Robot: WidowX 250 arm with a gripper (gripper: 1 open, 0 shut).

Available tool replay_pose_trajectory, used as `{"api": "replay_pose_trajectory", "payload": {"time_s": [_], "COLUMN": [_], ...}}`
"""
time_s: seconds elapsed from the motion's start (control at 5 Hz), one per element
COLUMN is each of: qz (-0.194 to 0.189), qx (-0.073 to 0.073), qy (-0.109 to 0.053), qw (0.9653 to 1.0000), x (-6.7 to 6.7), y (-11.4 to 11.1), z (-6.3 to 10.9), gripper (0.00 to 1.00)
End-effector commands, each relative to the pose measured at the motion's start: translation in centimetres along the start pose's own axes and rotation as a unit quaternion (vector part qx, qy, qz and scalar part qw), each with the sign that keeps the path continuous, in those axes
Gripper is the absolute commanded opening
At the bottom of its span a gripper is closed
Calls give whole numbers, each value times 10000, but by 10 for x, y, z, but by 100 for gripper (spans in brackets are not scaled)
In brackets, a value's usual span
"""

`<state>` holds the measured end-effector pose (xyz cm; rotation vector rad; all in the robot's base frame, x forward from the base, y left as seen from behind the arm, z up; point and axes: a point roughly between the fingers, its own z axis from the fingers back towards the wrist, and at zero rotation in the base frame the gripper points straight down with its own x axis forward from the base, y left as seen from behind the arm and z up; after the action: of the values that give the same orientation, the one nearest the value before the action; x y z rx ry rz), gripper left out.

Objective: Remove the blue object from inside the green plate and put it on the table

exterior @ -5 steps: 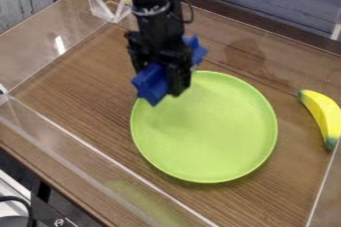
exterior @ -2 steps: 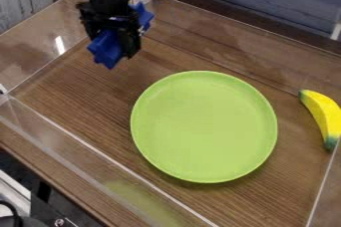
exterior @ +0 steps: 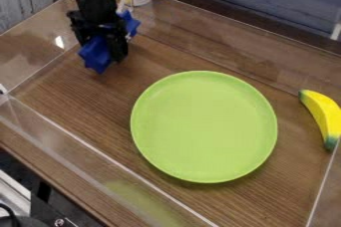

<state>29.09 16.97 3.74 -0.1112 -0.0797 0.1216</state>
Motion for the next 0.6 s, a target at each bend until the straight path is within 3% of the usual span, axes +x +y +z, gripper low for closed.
{"api": "replay_pose_trajectory", "payload": {"time_s": [0.0, 0.4], "qz": [8, 30], "qx": [164, 141], "qy": [-309, -301], "qw": [9994, 9994], "x": [12, 15], "y": [7, 8], "z": [17, 14], "gripper": [0, 0]}}
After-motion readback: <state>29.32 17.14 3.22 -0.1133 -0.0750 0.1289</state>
